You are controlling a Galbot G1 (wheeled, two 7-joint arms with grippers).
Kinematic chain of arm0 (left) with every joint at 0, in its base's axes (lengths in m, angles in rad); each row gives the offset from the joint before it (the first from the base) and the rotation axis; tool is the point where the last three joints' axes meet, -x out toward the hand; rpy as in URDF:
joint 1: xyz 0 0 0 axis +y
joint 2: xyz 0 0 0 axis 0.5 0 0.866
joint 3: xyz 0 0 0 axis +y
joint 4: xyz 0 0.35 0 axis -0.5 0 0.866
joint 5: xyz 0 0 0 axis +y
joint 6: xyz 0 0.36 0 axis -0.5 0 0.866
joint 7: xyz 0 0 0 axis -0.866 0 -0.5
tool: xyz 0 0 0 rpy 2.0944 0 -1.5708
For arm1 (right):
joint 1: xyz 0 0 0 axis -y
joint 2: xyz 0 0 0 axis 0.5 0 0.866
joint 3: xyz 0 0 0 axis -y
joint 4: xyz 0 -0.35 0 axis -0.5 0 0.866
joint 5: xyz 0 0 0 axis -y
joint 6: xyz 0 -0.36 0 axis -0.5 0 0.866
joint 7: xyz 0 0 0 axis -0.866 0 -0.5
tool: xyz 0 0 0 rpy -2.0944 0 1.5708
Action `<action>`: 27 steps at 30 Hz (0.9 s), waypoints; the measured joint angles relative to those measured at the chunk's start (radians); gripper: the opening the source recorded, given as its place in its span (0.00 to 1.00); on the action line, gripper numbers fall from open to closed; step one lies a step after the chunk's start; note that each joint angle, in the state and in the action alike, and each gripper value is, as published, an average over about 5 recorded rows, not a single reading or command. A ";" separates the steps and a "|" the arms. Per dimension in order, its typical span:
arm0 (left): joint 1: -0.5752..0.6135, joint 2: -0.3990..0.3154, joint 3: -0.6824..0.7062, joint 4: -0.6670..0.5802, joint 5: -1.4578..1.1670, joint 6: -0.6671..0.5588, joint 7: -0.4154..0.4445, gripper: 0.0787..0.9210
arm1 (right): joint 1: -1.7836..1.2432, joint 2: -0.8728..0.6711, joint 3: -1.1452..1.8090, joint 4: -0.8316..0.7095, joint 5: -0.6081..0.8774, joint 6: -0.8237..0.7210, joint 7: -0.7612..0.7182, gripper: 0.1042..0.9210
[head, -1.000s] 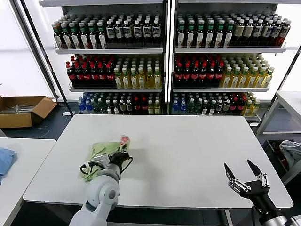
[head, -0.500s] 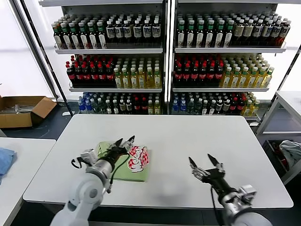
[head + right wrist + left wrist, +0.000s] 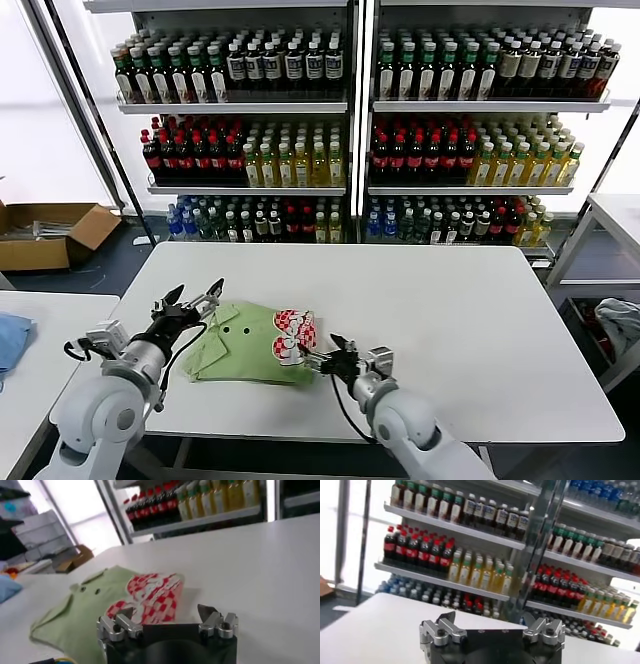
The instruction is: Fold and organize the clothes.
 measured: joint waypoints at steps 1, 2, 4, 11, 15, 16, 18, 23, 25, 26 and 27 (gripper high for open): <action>0.007 0.001 -0.011 -0.003 0.002 0.000 0.003 0.88 | 0.018 0.006 -0.019 -0.019 0.003 -0.005 0.003 0.81; 0.013 0.002 -0.021 -0.006 0.003 0.000 0.005 0.88 | 0.034 0.012 -0.035 -0.037 0.007 -0.010 0.007 0.78; 0.023 0.004 -0.040 -0.011 0.004 -0.001 0.009 0.88 | 0.061 0.020 -0.062 -0.065 0.013 -0.019 0.015 0.71; 0.047 0.010 -0.079 -0.027 0.004 -0.001 0.016 0.88 | 0.112 0.026 -0.111 -0.105 0.016 -0.038 0.024 0.49; 0.049 0.014 -0.091 -0.028 0.003 -0.002 0.019 0.88 | 0.117 0.009 -0.114 -0.089 -0.016 -0.045 0.002 0.34; 0.049 0.014 -0.094 -0.028 0.002 -0.002 0.019 0.88 | 0.115 0.002 -0.111 -0.080 -0.029 -0.049 -0.007 0.31; 0.049 0.015 -0.100 -0.026 0.002 -0.003 0.021 0.88 | 0.110 -0.018 -0.098 -0.057 -0.056 -0.058 -0.028 0.23; 0.057 0.012 -0.103 -0.022 0.001 -0.004 0.024 0.88 | 0.077 -0.097 -0.036 0.010 -0.110 -0.068 -0.090 0.10; 0.057 0.009 -0.101 -0.021 0.001 -0.004 0.025 0.88 | 0.055 -0.141 0.000 0.033 -0.125 -0.066 -0.116 0.08; 0.057 0.007 -0.099 -0.022 0.001 -0.004 0.024 0.88 | 0.043 -0.164 0.019 0.043 -0.131 -0.064 -0.129 0.08; 0.056 0.004 -0.097 -0.022 0.001 -0.004 0.024 0.88 | 0.030 -0.187 0.039 0.052 -0.136 -0.062 -0.142 0.08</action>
